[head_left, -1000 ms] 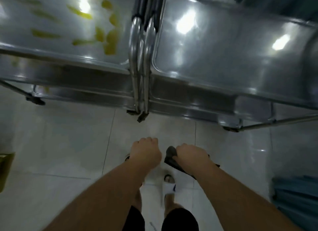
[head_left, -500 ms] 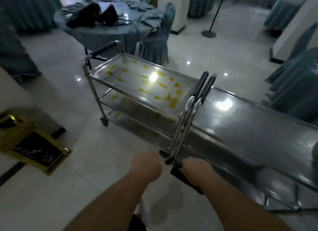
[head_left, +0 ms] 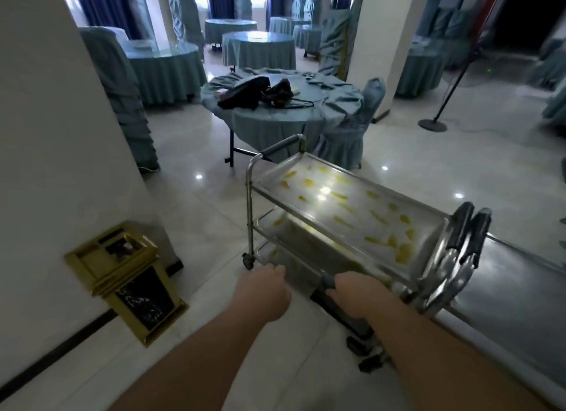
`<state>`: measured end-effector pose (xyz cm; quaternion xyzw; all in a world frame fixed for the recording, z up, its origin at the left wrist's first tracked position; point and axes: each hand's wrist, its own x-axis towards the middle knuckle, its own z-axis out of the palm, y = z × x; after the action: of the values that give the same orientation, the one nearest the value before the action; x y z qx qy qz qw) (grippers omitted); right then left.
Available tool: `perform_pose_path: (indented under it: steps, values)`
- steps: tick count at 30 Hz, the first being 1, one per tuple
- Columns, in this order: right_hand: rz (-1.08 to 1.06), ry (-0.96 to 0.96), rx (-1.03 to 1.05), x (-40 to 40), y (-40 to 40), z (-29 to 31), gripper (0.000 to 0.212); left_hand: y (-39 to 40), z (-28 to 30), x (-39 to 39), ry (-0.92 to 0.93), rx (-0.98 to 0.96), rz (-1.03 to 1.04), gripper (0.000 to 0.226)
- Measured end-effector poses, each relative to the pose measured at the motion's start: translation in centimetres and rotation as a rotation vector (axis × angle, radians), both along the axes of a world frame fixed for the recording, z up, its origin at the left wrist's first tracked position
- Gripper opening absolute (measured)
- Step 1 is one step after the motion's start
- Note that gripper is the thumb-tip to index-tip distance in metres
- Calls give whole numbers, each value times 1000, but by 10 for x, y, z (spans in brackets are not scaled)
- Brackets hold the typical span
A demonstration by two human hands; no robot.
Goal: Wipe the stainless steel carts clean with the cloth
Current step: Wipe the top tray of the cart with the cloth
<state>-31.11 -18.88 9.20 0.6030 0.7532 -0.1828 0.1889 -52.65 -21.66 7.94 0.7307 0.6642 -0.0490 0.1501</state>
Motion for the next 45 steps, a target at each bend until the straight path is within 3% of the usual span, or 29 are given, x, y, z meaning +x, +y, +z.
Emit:
perform_pose_path:
  steps: [6, 11, 22, 28, 37, 45]
  values:
    - [49, 64, -21, -112, 54, -7, 33, 53, 2, -96, 28, -29, 22, 49]
    - [8, 44, -52, -141, 109, -12, 36, 103, -20, -114, 31, -95, -4, 50]
    - [-100, 106, -57, -88, 305, -43, 48, 292, -35, -88, 100, -62, -94, 29]
    - [-182, 143, -46, -56, 415, -47, 50, 401, -25, -61, 118, -39, -142, 33]
    - [-268, 185, -120, -46, 511, -63, 48, 546, -31, -58, 111, -72, -239, 42]
    - [-573, 250, -95, -50, 582, -90, 47, 698, -52, -82, 124, -43, -437, 31]
